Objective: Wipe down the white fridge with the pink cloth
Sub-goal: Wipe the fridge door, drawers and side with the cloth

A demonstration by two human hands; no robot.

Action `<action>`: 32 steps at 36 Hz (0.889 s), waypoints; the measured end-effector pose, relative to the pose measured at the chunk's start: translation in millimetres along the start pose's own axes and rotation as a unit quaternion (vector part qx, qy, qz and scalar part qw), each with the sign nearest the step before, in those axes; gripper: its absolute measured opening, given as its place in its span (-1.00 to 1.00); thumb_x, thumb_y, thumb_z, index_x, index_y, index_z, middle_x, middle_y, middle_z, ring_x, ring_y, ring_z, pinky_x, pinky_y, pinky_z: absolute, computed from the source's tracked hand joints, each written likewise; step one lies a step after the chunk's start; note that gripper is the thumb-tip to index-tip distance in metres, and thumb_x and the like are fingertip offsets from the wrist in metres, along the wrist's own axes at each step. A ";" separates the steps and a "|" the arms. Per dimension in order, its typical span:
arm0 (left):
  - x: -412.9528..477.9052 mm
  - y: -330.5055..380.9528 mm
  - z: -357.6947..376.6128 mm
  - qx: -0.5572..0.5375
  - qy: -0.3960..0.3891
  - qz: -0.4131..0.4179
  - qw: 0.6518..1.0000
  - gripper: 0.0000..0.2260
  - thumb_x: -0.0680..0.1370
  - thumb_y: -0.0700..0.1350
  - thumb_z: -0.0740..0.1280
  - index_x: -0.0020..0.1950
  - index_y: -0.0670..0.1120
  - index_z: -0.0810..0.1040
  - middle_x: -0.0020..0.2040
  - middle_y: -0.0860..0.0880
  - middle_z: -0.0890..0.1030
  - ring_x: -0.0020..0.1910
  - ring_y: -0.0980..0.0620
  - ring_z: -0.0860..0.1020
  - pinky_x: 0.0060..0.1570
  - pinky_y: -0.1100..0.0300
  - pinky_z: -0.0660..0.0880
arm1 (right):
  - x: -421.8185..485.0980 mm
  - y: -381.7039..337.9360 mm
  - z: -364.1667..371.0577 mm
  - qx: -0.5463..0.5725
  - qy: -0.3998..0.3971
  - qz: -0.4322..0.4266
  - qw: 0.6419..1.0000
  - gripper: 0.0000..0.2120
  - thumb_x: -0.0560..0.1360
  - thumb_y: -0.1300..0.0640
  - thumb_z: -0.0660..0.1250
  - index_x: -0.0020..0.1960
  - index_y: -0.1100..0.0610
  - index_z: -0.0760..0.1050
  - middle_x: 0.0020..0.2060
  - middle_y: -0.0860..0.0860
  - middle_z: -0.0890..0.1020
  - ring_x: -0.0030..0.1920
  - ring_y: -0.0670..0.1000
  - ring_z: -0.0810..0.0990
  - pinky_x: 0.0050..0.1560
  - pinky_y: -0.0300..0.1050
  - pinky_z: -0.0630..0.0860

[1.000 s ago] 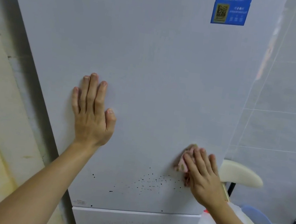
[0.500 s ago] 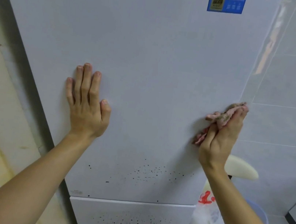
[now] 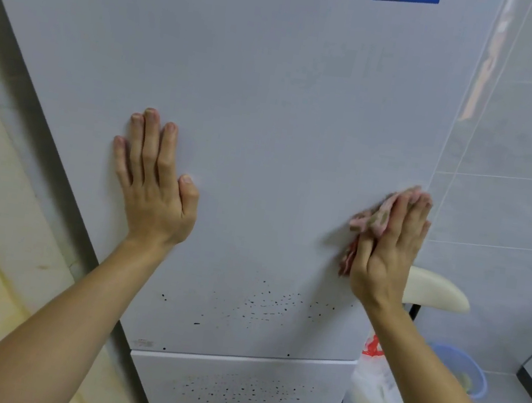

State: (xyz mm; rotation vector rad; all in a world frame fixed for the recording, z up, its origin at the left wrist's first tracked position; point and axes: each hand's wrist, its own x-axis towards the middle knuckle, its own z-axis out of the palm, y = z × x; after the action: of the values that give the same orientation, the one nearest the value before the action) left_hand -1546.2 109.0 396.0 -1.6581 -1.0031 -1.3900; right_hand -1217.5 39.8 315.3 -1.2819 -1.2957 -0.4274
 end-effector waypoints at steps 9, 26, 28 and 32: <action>-0.8 -0.5 3.7 0.012 0.012 0.000 1.000 -0.47 0.65 -0.12 0.03 0.61 -0.28 0.24 0.59 -0.37 0.28 0.62 -0.36 0.21 0.60 -0.32 0.08 | -8.7 -3.3 15.6 0.004 0.075 0.026 0.997 -0.35 0.66 0.19 0.12 0.69 0.19 -0.02 0.65 0.34 0.04 0.69 0.16 -0.11 0.67 0.11 -0.22; -1.8 -0.3 1.6 0.009 0.004 -0.007 1.000 -0.47 0.64 -0.12 0.05 0.61 -0.25 0.23 0.61 -0.33 0.28 0.67 -0.25 0.15 0.62 -0.28 0.07 | 67.1 -93.5 36.0 -0.012 0.092 -0.132 0.987 -0.43 0.67 0.24 0.16 0.65 0.29 0.13 0.61 0.33 0.20 0.67 0.28 0.03 0.68 0.13 -0.17; -1.8 -0.6 1.4 0.008 0.004 -0.009 1.000 -0.47 0.64 -0.11 0.05 0.61 -0.25 0.23 0.61 -0.33 0.27 0.68 -0.20 0.11 0.61 -0.28 0.07 | 72.2 -109.5 41.4 -0.014 0.113 -0.102 0.988 -0.43 0.68 0.25 0.19 0.64 0.31 0.14 0.61 0.36 0.19 0.64 0.33 0.05 0.68 0.13 -0.16; -1.6 0.2 1.2 0.006 0.005 -0.009 1.000 -0.47 0.65 -0.11 0.04 0.61 -0.25 0.22 0.61 -0.33 0.27 0.68 -0.18 0.09 0.62 -0.29 0.07 | 48.8 -113.0 53.8 -0.053 0.097 -0.149 0.983 -0.47 0.73 0.16 0.14 0.66 0.24 0.13 0.64 0.22 0.16 0.70 0.12 -0.08 0.68 0.10 -0.12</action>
State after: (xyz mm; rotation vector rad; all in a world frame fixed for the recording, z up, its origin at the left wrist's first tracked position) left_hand -1545.7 109.9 394.3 -1.6358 -1.0224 -1.3991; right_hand -1321.0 68.7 395.8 -1.1031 -1.3151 -0.8229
